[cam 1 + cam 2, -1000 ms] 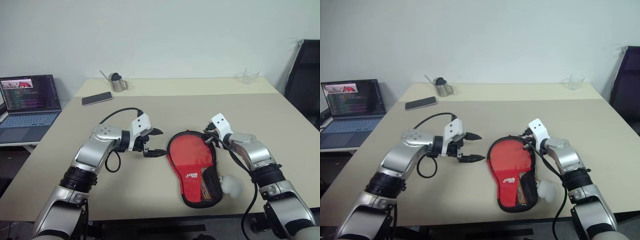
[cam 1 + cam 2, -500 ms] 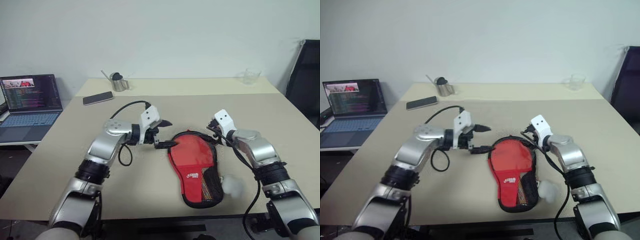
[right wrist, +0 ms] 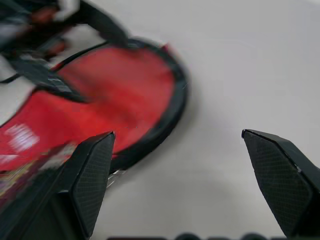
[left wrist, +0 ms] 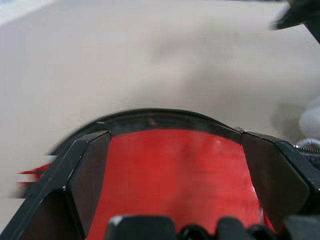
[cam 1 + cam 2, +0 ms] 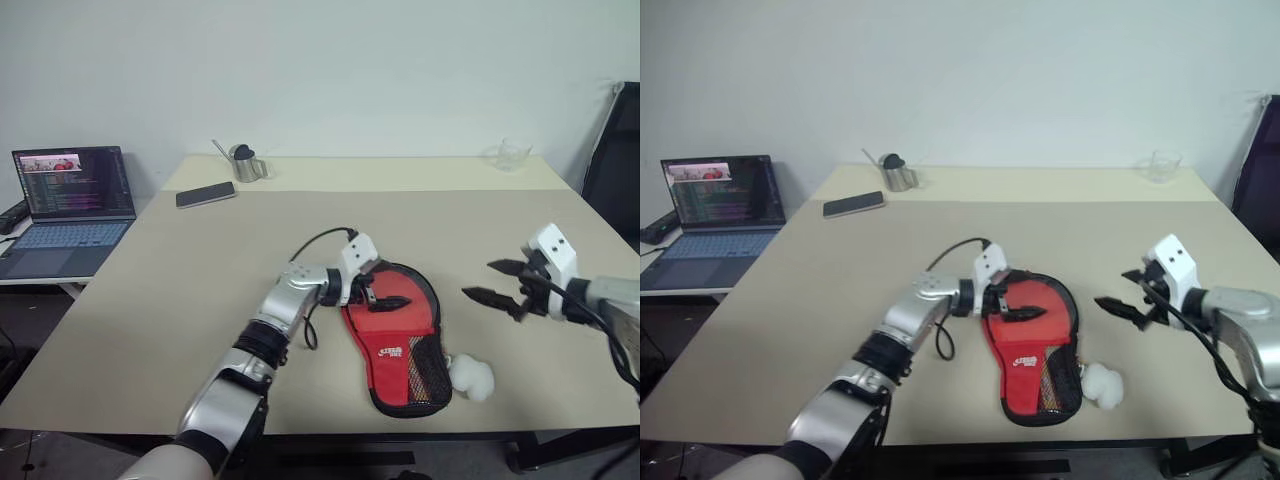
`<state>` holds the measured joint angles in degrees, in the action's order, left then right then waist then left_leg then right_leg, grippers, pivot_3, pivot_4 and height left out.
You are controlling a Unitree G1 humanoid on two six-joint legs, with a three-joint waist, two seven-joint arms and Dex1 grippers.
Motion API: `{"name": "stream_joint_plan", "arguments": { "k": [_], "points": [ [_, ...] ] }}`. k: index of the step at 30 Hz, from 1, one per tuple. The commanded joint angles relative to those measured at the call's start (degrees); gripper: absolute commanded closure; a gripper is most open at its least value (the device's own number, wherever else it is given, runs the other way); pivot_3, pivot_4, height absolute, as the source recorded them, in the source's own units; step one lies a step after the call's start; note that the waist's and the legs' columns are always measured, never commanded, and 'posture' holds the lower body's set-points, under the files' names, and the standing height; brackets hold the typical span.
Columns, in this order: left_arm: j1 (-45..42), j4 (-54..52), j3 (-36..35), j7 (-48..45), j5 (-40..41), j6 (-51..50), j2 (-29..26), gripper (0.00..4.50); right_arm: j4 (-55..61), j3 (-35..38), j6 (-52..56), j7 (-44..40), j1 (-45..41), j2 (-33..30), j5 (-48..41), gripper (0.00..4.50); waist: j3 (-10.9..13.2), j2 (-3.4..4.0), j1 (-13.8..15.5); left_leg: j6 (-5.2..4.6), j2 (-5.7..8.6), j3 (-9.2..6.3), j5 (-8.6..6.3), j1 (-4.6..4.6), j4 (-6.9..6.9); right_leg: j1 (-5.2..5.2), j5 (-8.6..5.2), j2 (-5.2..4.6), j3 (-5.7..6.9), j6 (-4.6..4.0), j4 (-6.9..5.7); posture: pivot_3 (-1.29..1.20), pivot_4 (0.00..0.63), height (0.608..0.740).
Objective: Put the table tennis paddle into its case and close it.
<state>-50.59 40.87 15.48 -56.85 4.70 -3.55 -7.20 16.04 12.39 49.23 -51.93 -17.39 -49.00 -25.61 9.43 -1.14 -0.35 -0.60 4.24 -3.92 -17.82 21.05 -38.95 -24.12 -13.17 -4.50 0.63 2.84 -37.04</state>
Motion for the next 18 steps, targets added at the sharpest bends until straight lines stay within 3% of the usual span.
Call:
{"name": "stream_joint_plan", "arguments": {
  "k": [1,6,18],
  "points": [
    [-2.5,4.0,-0.6,2.2,-1.8,4.0,1.2,0.00,4.7,3.1,0.6,-1.8,3.5,-2.2,-3.2,0.03,0.0,-0.01,0.1,-0.01,0.00,-0.02,0.00,-0.03,0.00,0.03,0.00,0.00,0.00,0.00,-0.01,0.00,0.150,0.740],
    [-3.2,10.3,-0.9,4.4,-3.7,7.0,2.9,0.00,8.3,4.9,0.8,-4.6,9.4,-4.6,-6.5,0.03,0.0,-0.01,0.7,0.01,0.04,-0.05,0.01,-0.02,-0.02,0.10,0.01,-0.01,0.03,0.03,0.03,0.00,0.150,0.740],
    [-5.1,22.4,-2.0,5.3,-6.3,8.5,6.4,0.00,12.5,0.1,-5.3,-8.3,19.0,-10.7,-3.0,0.03,0.0,-0.04,1.4,-0.02,0.04,-0.11,-0.01,-0.30,-0.04,0.48,-0.01,-0.02,0.14,0.09,0.13,0.00,0.150,0.740]
  ]
}}
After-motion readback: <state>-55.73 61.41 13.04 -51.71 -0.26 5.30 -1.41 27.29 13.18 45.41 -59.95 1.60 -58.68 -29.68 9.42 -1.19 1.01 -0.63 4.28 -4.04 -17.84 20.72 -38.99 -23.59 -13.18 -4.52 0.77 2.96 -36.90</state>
